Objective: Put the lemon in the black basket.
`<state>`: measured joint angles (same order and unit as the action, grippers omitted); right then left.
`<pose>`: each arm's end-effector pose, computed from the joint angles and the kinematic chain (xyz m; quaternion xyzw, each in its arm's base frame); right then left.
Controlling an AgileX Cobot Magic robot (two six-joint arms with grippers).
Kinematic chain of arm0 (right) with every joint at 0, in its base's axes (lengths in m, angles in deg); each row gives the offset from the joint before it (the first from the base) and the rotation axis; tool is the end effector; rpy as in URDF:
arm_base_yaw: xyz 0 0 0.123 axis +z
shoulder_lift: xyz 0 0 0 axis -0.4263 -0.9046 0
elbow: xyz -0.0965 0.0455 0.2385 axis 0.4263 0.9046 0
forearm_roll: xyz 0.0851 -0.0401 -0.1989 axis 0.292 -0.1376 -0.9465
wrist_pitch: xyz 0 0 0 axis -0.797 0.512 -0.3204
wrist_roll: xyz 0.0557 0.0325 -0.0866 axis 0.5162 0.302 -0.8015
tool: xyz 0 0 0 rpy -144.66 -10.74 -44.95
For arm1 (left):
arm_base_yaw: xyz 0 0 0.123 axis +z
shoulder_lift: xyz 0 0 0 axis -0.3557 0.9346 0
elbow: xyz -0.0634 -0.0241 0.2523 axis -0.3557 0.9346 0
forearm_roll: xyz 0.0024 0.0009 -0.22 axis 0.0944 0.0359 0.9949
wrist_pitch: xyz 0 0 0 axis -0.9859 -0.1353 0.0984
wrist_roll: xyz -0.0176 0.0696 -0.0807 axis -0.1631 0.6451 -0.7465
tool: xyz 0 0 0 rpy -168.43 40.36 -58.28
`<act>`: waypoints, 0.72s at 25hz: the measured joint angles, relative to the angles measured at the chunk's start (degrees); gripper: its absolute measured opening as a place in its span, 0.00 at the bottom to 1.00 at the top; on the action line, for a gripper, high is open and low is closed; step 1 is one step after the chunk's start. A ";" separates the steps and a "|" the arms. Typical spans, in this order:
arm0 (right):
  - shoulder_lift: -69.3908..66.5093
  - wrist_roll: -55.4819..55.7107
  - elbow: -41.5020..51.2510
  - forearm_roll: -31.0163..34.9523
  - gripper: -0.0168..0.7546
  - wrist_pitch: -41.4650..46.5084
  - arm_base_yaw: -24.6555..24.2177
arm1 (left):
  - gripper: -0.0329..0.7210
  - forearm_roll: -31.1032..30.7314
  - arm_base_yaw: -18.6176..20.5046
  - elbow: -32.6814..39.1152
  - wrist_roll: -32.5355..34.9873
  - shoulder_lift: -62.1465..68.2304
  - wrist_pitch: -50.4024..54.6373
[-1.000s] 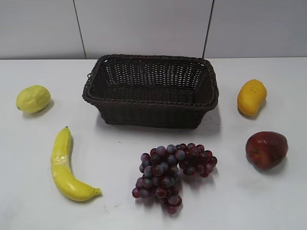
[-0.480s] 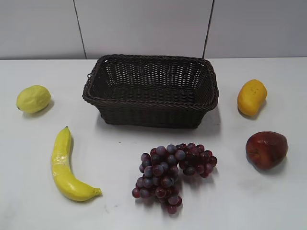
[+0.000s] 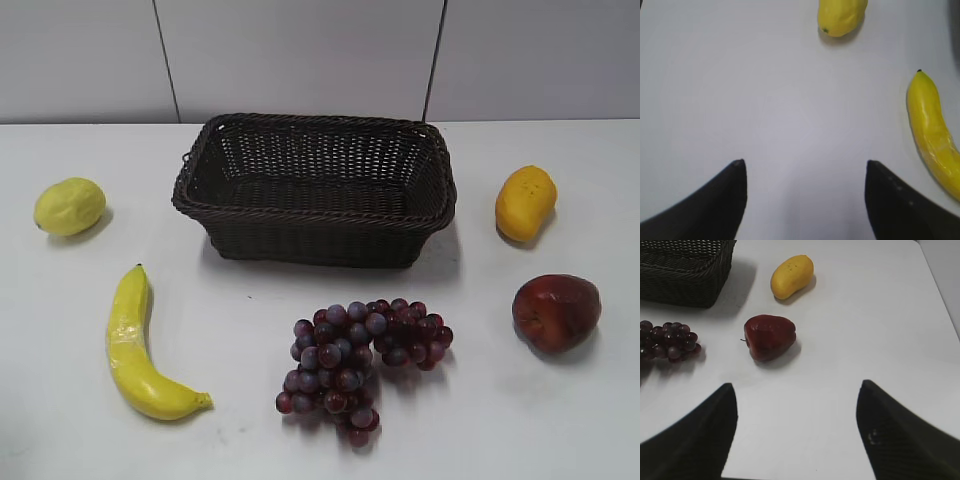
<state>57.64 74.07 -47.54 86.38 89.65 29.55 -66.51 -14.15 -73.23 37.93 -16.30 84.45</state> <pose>0.0053 0.0061 0.2564 -0.0453 0.8457 0.0424 0.5300 0.1569 0.0051 0.2677 0.0348 0.9300 -0.0094 0.3658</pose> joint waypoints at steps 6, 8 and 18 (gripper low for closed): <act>0.00 0.00 0.00 0.00 0.75 0.00 0.00 | 0.76 0.86 0.00 -9.78 3.01 14.74 -2.72; 0.00 0.00 0.00 0.06 0.75 0.00 0.00 | 0.76 3.12 0.00 -14.10 6.18 20.28 -2.30; 0.00 0.00 0.00 0.41 0.75 0.00 0.00 | 0.93 7.96 -1.73 -35.93 15.31 43.35 7.66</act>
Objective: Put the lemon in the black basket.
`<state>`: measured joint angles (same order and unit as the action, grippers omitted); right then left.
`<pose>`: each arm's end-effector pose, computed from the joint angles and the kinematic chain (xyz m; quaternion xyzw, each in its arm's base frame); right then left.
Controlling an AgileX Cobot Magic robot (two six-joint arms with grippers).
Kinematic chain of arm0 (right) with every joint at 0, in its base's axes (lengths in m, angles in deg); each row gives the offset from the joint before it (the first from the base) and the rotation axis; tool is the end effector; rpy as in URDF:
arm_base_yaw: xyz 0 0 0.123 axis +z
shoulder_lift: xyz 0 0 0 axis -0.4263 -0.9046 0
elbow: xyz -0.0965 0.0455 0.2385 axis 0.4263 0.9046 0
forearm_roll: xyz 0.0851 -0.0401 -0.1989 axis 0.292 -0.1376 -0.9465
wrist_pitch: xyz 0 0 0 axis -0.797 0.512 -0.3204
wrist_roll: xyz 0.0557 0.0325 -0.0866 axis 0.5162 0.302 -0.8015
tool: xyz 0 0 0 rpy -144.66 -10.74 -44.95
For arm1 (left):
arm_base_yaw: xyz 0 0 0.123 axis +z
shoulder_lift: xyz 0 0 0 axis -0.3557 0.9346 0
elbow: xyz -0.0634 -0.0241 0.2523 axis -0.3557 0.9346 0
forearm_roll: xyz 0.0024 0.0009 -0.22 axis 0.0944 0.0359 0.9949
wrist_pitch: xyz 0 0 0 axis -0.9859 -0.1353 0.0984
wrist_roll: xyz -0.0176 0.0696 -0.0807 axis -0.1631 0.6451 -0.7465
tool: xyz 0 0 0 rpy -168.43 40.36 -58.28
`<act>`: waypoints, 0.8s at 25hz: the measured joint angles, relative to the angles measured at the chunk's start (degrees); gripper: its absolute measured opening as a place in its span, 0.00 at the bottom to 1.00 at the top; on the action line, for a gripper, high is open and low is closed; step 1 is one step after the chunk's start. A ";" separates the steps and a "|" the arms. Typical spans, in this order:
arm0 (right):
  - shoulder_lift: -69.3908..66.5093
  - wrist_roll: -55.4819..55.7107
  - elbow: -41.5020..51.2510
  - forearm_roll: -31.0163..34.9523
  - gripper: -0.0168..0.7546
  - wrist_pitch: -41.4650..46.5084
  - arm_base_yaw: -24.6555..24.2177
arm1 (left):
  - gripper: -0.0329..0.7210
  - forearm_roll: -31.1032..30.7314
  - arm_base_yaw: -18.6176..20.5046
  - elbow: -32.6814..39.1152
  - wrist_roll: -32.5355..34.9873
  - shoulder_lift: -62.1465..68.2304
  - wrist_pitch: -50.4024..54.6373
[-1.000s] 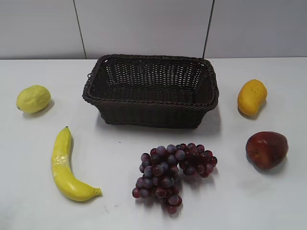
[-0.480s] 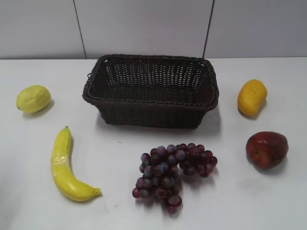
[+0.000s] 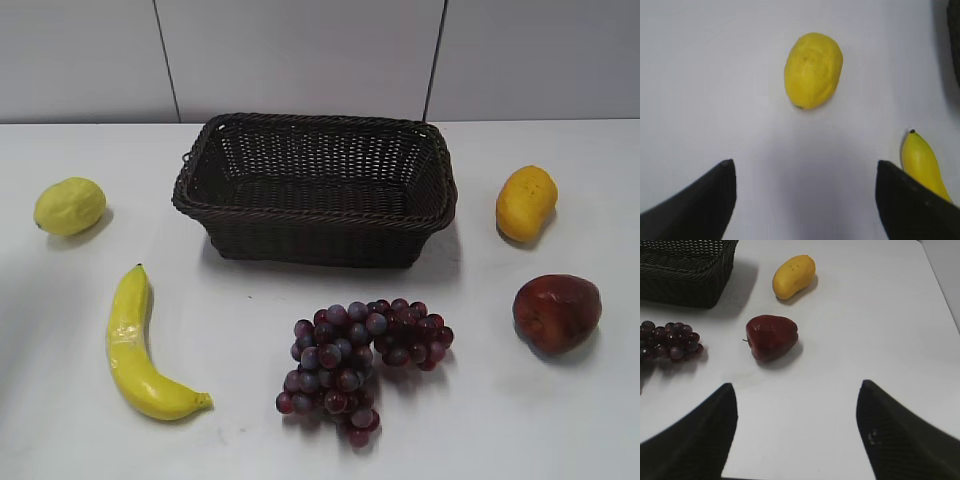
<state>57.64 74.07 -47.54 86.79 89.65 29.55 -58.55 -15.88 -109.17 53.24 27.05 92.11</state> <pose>0.0053 0.0067 0.2564 -0.0455 0.8456 0.0460 0.5299 0.3234 0.0019 0.2587 0.1487 0.9512 -0.0641 0.2628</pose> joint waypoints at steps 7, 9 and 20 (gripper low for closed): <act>0.00 0.00 0.00 0.11 0.75 0.00 0.00 | 0.94 -4.25 -5.59 -12.38 2.12 13.43 4.14; 0.00 0.00 0.00 0.17 0.75 0.00 0.00 | 0.94 -6.81 -7.03 -15.50 2.24 17.23 5.26; 0.00 0.00 0.00 0.28 0.75 0.00 0.00 | 0.93 -11.22 -8.41 -27.64 2.45 33.25 6.33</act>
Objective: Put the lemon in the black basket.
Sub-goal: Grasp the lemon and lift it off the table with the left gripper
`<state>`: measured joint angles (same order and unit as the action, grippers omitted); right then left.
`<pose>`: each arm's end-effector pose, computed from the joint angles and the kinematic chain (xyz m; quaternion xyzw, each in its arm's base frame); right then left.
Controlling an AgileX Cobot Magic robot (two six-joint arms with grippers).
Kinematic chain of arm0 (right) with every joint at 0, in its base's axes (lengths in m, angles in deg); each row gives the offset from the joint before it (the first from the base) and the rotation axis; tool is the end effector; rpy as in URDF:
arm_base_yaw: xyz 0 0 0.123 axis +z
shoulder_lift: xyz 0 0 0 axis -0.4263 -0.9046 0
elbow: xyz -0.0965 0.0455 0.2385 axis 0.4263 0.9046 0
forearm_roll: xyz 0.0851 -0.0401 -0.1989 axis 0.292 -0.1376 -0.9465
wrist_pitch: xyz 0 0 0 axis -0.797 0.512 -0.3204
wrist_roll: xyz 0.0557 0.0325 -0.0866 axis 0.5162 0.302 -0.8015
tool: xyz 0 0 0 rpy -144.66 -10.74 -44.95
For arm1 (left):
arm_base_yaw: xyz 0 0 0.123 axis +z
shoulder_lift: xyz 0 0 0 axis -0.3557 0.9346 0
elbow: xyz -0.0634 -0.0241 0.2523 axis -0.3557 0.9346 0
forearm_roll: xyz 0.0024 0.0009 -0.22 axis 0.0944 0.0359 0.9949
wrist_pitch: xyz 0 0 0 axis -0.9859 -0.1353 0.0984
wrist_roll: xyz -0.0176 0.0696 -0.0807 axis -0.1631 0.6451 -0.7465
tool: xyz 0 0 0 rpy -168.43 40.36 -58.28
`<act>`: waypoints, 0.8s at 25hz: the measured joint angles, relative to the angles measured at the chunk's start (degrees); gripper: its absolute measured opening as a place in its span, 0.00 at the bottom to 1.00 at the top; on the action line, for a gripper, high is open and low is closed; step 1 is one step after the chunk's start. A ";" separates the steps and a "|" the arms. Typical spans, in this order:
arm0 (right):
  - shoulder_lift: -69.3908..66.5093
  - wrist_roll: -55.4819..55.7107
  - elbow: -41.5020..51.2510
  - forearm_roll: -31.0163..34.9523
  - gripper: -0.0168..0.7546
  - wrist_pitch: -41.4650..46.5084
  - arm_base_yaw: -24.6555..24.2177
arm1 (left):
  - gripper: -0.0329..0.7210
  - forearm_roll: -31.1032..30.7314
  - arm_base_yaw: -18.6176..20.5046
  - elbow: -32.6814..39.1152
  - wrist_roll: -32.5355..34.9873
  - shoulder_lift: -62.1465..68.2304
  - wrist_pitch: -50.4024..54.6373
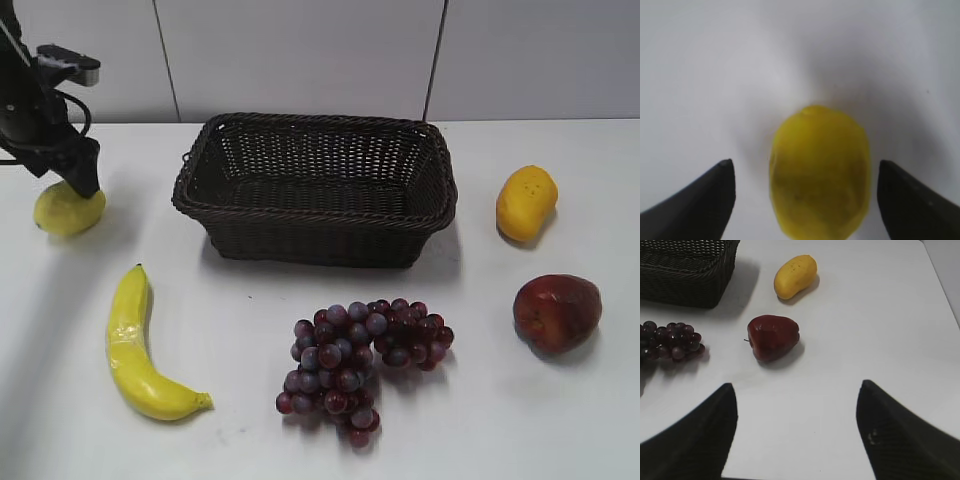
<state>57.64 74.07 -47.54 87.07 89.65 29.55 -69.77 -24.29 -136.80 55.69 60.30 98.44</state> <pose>0.0052 0.0072 0.2564 -0.0455 0.8455 0.0484 0.5298 0.4266 -0.0371 0.1544 0.2899 0.9465 -0.0205 0.1402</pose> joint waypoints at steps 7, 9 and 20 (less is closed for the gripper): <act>0.00 0.00 0.00 0.00 0.75 0.00 0.00 | 0.89 0.16 0.00 -0.21 0.07 4.65 2.52; 0.00 0.00 0.00 0.00 0.75 0.00 0.00 | 0.83 0.16 0.00 -0.21 0.07 4.83 3.33; 0.00 0.00 0.00 0.00 0.75 0.00 0.00 | 0.77 0.23 -0.31 -6.74 -0.86 0.26 8.77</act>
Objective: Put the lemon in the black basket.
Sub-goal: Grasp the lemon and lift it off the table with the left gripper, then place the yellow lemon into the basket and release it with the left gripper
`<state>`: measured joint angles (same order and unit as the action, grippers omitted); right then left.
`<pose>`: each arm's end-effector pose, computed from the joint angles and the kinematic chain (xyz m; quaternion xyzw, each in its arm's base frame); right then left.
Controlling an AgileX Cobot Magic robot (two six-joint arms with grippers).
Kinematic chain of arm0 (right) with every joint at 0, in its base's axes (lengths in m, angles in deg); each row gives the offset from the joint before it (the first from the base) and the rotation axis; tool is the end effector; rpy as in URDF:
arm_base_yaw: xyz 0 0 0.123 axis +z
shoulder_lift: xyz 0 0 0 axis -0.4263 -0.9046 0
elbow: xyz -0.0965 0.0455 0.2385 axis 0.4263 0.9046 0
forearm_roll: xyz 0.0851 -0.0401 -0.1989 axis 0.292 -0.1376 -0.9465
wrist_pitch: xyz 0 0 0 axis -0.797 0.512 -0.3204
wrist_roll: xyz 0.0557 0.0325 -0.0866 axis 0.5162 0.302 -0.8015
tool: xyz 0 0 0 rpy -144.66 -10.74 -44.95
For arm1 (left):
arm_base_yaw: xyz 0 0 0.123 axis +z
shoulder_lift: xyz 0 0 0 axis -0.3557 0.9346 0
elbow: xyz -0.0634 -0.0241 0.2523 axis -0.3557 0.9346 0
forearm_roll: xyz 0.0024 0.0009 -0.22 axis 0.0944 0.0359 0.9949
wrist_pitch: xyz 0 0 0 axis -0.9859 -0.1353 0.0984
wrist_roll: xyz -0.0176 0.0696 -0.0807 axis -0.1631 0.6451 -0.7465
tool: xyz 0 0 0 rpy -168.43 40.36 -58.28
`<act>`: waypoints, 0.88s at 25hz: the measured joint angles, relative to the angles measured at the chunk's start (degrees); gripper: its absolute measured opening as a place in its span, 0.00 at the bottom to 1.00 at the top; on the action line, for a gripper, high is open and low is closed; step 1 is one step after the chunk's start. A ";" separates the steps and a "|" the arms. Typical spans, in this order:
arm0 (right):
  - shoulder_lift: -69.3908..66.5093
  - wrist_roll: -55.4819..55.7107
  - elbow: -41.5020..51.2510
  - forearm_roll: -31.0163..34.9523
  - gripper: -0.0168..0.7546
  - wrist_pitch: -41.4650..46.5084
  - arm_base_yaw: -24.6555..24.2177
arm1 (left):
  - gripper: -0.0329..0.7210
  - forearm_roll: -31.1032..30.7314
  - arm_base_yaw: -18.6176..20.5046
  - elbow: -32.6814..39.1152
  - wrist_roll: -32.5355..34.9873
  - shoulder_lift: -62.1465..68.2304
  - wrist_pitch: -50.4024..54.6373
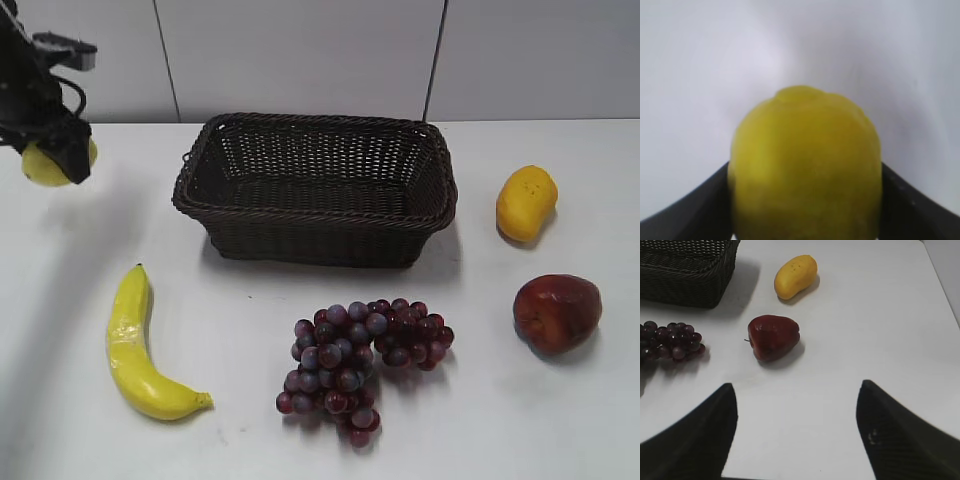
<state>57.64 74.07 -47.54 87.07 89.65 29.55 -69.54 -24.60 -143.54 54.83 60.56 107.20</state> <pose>0.0052 0.0072 0.2564 -0.0455 0.8455 0.0484 0.5298 0.4271 -0.0408 0.1771 0.2928 0.9478 -0.0320 0.1222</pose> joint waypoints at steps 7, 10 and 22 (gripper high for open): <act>0.00 0.00 0.00 0.00 0.75 0.00 0.00 | 0.77 3.48 -6.38 -13.91 -0.06 -2.23 0.21; 0.00 0.00 0.00 0.00 0.75 0.00 0.00 | 0.77 3.62 -11.83 -17.42 -0.06 -2.23 -3.38; 0.00 0.00 0.00 0.00 0.75 0.00 0.00 | 0.77 4.03 -26.62 -18.47 0.00 5.90 -15.97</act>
<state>57.64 74.07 -47.54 87.07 89.65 29.55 -65.51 -51.22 -162.02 54.83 66.47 91.24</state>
